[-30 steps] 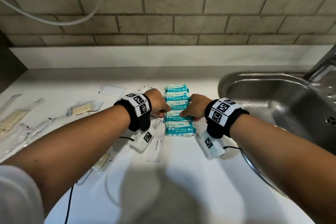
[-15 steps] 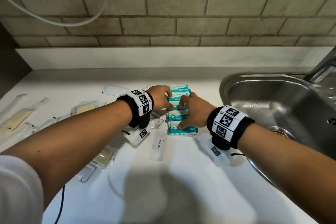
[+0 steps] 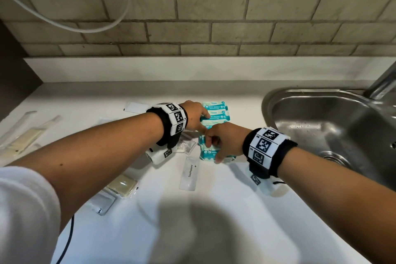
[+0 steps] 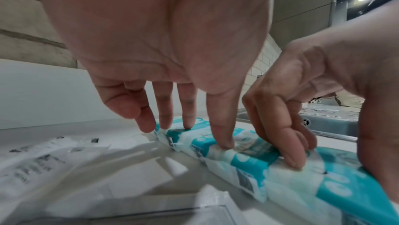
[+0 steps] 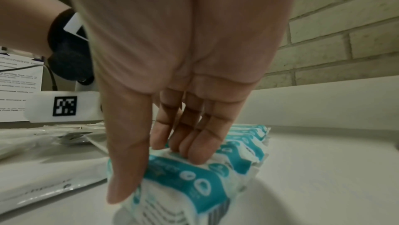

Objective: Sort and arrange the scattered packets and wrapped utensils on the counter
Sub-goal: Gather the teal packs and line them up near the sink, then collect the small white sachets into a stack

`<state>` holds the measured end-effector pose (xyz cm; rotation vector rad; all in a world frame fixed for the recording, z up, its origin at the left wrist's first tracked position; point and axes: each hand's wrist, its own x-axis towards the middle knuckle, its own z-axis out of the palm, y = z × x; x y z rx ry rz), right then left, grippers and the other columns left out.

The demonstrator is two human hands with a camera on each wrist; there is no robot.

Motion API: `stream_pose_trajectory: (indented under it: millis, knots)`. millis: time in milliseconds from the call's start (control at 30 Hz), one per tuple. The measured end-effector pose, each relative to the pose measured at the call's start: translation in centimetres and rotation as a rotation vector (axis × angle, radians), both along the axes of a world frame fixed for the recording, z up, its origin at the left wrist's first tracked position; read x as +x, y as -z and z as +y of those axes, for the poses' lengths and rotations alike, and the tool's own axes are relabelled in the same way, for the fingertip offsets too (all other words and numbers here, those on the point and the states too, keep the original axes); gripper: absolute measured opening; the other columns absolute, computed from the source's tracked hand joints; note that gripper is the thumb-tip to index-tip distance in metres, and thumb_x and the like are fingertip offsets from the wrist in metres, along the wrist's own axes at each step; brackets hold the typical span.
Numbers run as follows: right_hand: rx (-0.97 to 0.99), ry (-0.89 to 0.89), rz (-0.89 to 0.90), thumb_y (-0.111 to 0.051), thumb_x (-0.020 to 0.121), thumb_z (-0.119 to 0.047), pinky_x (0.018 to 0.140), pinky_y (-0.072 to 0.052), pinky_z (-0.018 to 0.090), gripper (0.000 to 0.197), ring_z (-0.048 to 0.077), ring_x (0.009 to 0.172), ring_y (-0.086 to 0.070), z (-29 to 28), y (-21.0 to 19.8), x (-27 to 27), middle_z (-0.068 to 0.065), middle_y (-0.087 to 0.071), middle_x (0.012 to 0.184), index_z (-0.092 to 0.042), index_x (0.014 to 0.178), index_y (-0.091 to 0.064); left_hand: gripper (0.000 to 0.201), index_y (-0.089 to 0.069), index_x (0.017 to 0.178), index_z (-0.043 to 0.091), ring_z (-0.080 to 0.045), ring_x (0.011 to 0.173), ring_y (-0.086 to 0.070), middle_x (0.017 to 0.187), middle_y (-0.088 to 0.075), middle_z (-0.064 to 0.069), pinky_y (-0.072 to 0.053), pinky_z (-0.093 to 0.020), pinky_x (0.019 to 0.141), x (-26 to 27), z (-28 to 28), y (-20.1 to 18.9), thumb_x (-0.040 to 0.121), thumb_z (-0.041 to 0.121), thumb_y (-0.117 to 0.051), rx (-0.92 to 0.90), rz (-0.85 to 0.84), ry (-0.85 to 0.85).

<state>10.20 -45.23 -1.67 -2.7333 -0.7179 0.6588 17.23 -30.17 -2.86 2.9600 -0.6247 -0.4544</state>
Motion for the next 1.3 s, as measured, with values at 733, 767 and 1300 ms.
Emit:
stream_pose_trajectory:
  millis: [733,767,1300]
  knots:
    - [-0.143,0.109,-0.086,-0.051,0.096,-0.026,0.093,-0.051,0.034,0.035,0.025,0.11,-0.061,9.9,-1.6,2.9,0.01,-0.062,0.123,-0.008,0.126,-0.054,0.053,-0.059,0.118,0.025,-0.014,0.097,-0.057,0.115,-0.058,0.008,-0.047,-0.031,0.082,-4.5,14.1,-2.6,0.073,0.046,-0.077,-0.136,0.104,-0.245]
    - [-0.149,0.122,-0.061,-0.057,0.092,-0.024,0.092,-0.052,0.034,0.039,0.025,0.109,-0.061,10.5,-1.1,3.0,0.009,-0.061,0.123,-0.01,0.128,-0.051,0.054,-0.058,0.113,0.027,-0.015,0.094,-0.056,0.11,-0.057,0.009,-0.047,-0.031,0.078,-4.6,14.0,-2.2,0.069,0.05,-0.079,-0.091,0.124,-0.226]
    - [-0.118,0.255,-0.101,-0.064,0.087,-0.016,0.081,-0.047,0.028,0.026,0.024,0.102,-0.059,13.2,-0.8,2.5,0.008,-0.063,0.118,-0.008,0.111,-0.061,0.041,-0.064,0.096,0.012,-0.02,0.068,-0.058,0.08,-0.064,-0.004,-0.051,-0.029,0.063,-4.8,16.7,0.5,0.064,0.018,-0.089,-0.361,0.418,-0.466]
